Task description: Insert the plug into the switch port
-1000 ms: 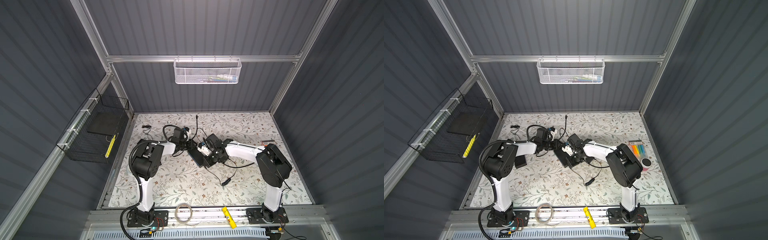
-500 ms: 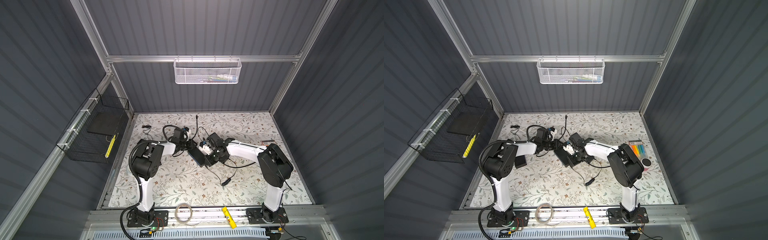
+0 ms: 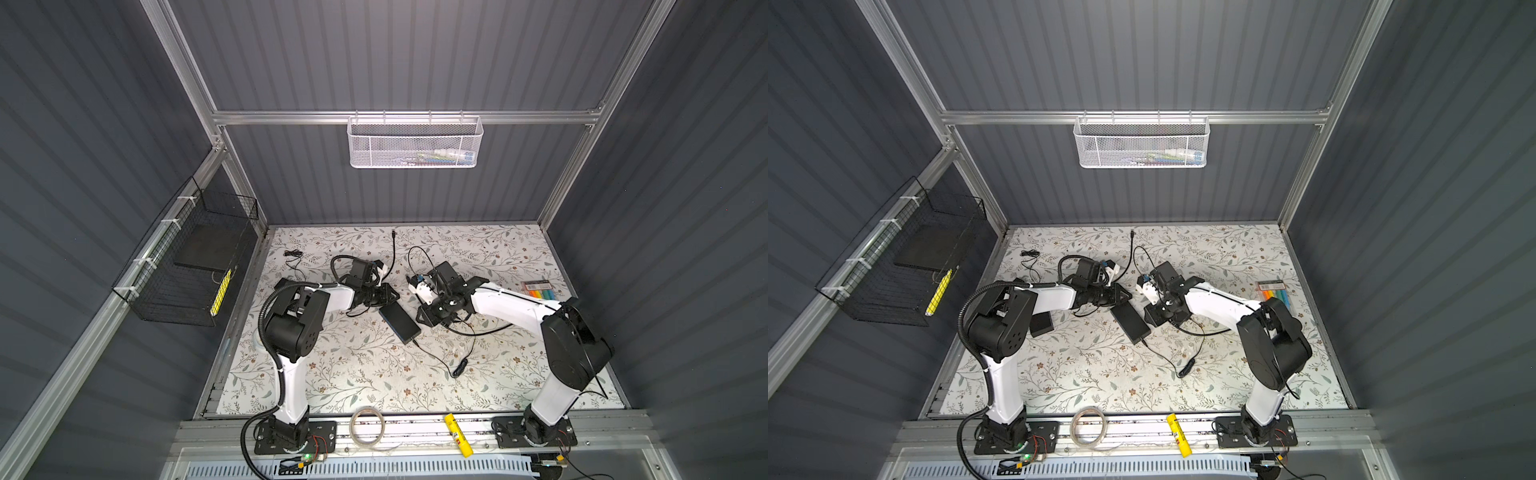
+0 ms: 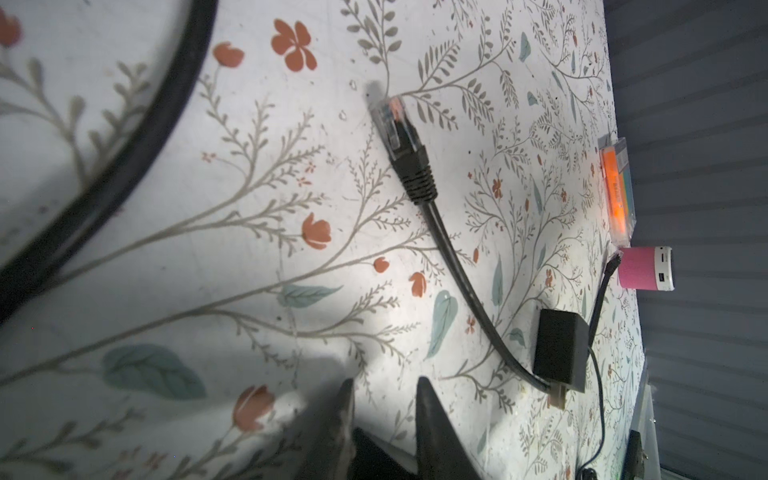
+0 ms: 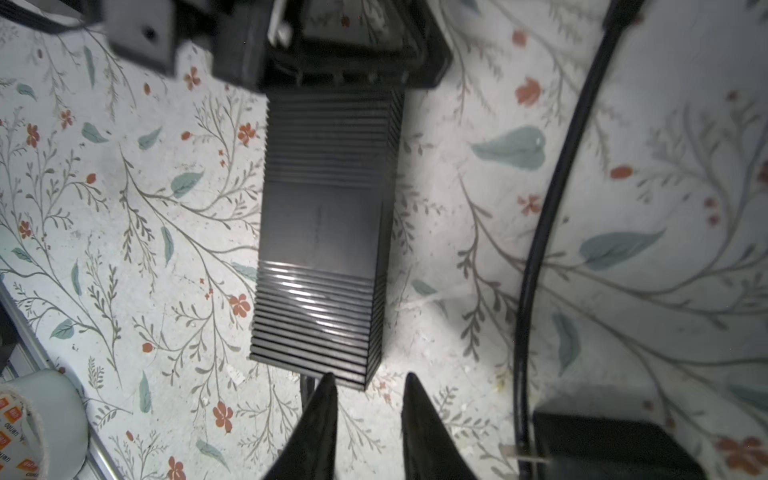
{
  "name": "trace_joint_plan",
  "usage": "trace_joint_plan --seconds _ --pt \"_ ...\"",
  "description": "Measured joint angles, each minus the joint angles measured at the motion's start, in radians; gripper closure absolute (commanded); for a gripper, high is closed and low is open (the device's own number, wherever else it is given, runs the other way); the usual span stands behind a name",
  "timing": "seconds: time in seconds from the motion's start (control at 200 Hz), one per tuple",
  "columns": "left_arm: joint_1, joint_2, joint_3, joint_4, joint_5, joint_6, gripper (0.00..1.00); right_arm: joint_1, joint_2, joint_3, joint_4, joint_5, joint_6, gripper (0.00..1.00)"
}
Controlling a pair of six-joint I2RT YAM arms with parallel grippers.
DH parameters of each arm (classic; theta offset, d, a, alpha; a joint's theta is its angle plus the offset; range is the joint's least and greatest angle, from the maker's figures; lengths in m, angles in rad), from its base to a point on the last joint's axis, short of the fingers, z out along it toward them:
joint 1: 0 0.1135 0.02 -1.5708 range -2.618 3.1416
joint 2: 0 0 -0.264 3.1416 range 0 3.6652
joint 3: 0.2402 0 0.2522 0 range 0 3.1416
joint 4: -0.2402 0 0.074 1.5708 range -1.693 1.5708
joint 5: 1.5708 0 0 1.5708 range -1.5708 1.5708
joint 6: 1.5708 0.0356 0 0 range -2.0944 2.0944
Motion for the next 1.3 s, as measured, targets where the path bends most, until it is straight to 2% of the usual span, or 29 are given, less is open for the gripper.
trace_joint_plan --seconds 0.245,0.69,1.301 --pt "0.000 0.000 0.013 -0.027 -0.001 0.000 0.74 0.033 -0.076 -0.104 -0.011 -0.008 0.038 0.66" --pt "0.000 0.000 0.016 -0.040 -0.001 0.000 0.74 0.080 0.027 -0.106 0.000 -0.010 0.033 0.64" --pt "0.000 0.000 0.013 -0.034 0.000 0.000 0.74 0.105 0.036 -0.094 0.000 0.040 0.044 0.71"
